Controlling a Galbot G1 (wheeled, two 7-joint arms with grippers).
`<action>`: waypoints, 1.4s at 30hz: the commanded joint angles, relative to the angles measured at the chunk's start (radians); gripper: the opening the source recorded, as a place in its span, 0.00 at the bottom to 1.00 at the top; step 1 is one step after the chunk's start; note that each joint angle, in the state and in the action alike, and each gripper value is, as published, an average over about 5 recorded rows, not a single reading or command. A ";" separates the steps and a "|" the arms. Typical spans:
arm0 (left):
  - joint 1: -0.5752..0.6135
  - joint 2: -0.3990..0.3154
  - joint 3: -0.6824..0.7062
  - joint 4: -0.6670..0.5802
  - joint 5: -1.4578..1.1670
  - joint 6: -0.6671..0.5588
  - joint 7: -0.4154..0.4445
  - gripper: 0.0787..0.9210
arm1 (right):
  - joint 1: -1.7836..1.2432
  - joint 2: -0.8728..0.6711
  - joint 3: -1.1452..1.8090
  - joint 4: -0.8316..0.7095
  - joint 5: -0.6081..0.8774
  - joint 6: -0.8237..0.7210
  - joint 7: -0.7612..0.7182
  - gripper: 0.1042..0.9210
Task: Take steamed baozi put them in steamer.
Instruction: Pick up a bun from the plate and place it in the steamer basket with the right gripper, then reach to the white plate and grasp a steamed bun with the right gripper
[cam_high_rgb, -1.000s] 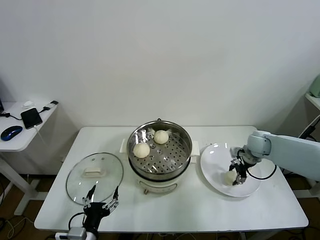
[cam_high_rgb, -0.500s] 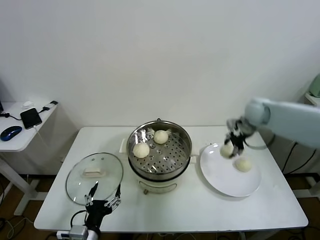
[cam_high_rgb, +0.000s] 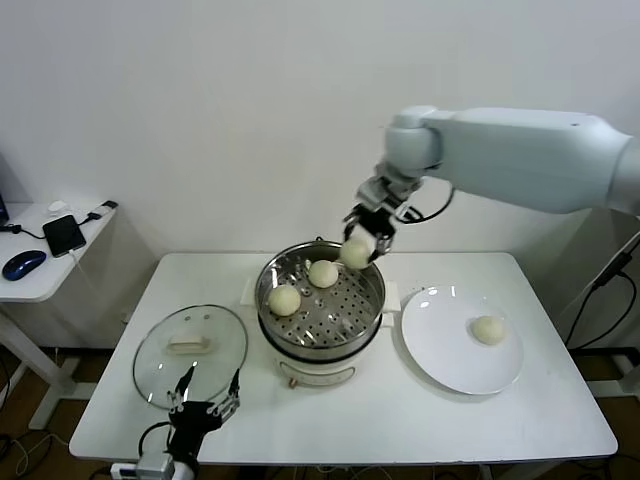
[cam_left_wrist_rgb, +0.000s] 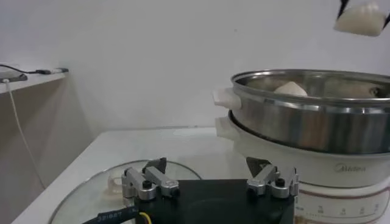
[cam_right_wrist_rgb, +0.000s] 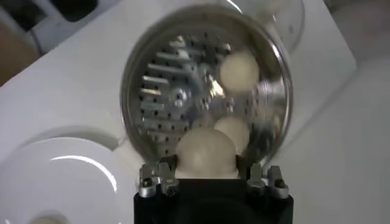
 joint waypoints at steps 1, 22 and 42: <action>0.002 0.000 0.000 0.001 0.000 -0.001 0.000 0.88 | -0.128 0.125 0.042 0.091 -0.254 0.309 0.022 0.67; 0.015 -0.013 -0.008 0.003 0.006 -0.008 -0.003 0.88 | -0.306 0.180 0.068 -0.047 -0.361 0.340 0.067 0.67; 0.021 -0.018 0.008 -0.009 0.020 -0.009 -0.001 0.88 | 0.120 -0.116 -0.205 -0.248 0.200 0.090 0.014 0.88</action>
